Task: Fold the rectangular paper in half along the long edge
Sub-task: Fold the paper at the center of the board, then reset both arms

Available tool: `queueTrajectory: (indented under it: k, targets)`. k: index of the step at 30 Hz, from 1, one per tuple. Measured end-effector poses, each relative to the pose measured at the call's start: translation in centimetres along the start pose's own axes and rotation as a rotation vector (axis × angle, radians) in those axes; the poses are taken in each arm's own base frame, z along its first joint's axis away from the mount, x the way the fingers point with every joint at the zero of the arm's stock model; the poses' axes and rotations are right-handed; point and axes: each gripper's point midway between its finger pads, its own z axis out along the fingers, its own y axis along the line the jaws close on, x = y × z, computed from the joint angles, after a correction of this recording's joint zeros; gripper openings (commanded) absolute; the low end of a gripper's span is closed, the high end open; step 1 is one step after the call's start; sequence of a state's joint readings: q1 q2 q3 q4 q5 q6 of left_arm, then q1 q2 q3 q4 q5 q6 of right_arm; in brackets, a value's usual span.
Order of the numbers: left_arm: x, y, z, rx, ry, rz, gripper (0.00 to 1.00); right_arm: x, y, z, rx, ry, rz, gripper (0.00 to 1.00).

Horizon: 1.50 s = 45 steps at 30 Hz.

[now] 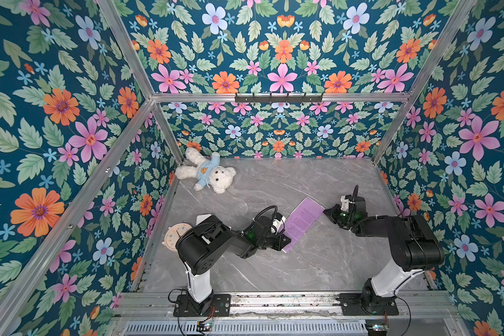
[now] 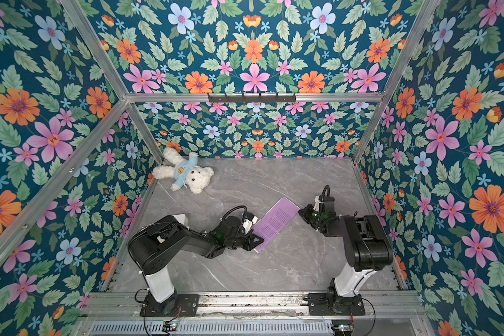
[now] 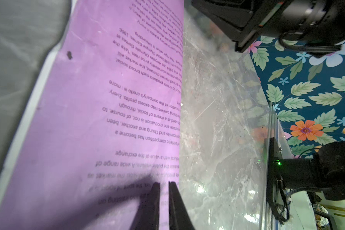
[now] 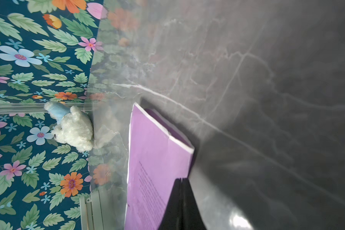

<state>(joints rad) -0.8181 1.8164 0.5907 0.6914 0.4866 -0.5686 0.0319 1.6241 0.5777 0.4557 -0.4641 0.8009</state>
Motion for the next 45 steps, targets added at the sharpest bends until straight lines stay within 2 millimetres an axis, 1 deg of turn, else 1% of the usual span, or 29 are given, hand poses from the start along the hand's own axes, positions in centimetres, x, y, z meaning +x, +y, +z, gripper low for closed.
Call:
queueTrajectory:
  k: [2, 3, 5, 6, 8, 11, 12, 13, 14, 15, 16, 17, 19, 22, 24, 25, 26, 29, 32, 34, 35, 37, 39, 40, 42, 45]
  targets:
    - [-0.7, -0.2, 0.1, -0.005, -0.009, 0.005, 0.27, -0.7, 1.5, -1.3, -0.025, -0.040, -0.045, 0.15]
    - [-1.4, -0.4, 0.2, -0.007, -0.023, 0.010, 0.33, -1.1, 2.0, -2.0, -0.027, -0.065, -0.058, 0.19]
    - [-2.9, -1.3, 0.2, 0.008, -0.048, 0.029, 0.43, -1.4, 2.6, -3.3, -0.022, -0.096, -0.090, 0.28]
    - [-3.9, -1.9, 0.1, 0.019, -0.067, 0.042, 0.50, -1.7, 2.8, -4.0, -0.015, -0.118, -0.109, 0.34]
    - [-5.9, -3.4, -0.2, 0.043, -0.109, 0.068, 0.59, -2.0, 3.3, -5.4, -0.004, -0.162, -0.148, 0.45]
    - [-9.3, -5.8, -1.9, 0.086, -0.199, 0.116, 0.75, -2.9, 4.5, -7.8, 0.012, -0.238, -0.225, 0.62]
    - [-10.5, -6.5, -2.8, 0.098, -0.238, 0.133, 0.79, -3.3, 4.8, -8.4, 0.021, -0.259, -0.250, 0.69]
    - [-11.6, -6.8, -3.8, 0.097, -0.278, 0.150, 0.84, -3.7, 5.0, -9.1, 0.037, -0.283, -0.278, 0.75]
    - [-12.6, -6.8, -4.8, 0.089, -0.314, 0.161, 0.87, -4.0, 5.1, -9.6, 0.054, -0.304, -0.300, 0.78]
    - [-13.6, -6.5, -5.9, 0.070, -0.355, 0.173, 0.88, -4.3, 5.0, -10.1, 0.075, -0.327, -0.329, 0.83]
    - [-14.4, -6.0, -7.0, 0.043, -0.393, 0.185, 0.89, -4.6, 4.9, -10.6, 0.098, -0.348, -0.353, 0.86]
    - [-14.9, -5.5, -7.9, 0.014, -0.423, 0.194, 0.90, -4.8, 4.6, -10.9, 0.119, -0.366, -0.375, 0.87]
    - [-15.9, -3.6, -10.4, -0.079, -0.492, 0.217, 0.94, -5.0, 3.6, -11.4, 0.175, -0.396, -0.418, 0.88]
    - [-16.3, -0.5, -13.8, -0.217, -0.562, 0.268, 0.97, -5.0, 1.9, -11.5, 0.248, -0.422, -0.458, 0.94]
    - [-16.6, 1.5, -16.1, -0.329, -0.606, 0.297, 0.99, -4.9, 0.9, -11.6, 0.277, -0.438, -0.497, 0.96]
    - [-16.7, 2.4, -17.3, -0.391, -0.628, 0.309, 0.98, -4.9, 0.4, -11.6, 0.297, -0.444, -0.512, 0.96]
    - [-16.7, 3.1, -18.3, -0.435, -0.642, 0.320, 0.95, -4.9, 0.2, -11.7, 0.311, -0.455, -0.527, 0.96]
    - [-16.6, 6.3, -21.7, -0.626, -0.684, 0.330, 0.98, -5.3, -0.6, -12.3, 0.348, -0.519, -0.585, 0.96]
    - [-15.0, 10.5, -24.8, -0.848, -0.681, 0.301, 1.00, -4.9, -2.6, -11.9, 0.392, -0.550, -0.642, 0.97]
    - [-13.4, 13.0, -26.4, -0.955, -0.664, 0.284, 1.00, -4.6, -4.0, -11.2, 0.421, -0.547, -0.674, 0.98]
    - [-12.6, 14.1, -26.9, -0.996, -0.651, 0.276, 1.00, -4.6, -4.2, -10.8, 0.425, -0.547, -0.687, 0.99]
    - [-10.5, 16.8, -28.2, -1.084, -0.624, 0.249, 1.00, -5.2, -4.3, -10.2, 0.428, -0.560, -0.711, 0.99]
    - [-9.0, 19.0, -29.0, -1.149, -0.594, 0.221, 1.00, -5.8, -4.2, -9.7, 0.426, -0.573, -0.721, 0.99]
    - [-8.6, 19.8, -29.2, -1.162, -0.587, 0.208, 1.00, -6.1, -4.2, -9.4, 0.424, -0.578, -0.723, 0.99]
    - [-8.7, 20.7, -29.1, -1.163, -0.586, 0.203, 1.00, -6.8, -4.6, -9.0, 0.429, -0.585, -0.721, 0.99]
    - [-9.6, 21.1, -29.2, -1.150, -0.623, 0.220, 1.00, -7.0, -5.0, -8.3, 0.423, -0.568, -0.718, 0.99]
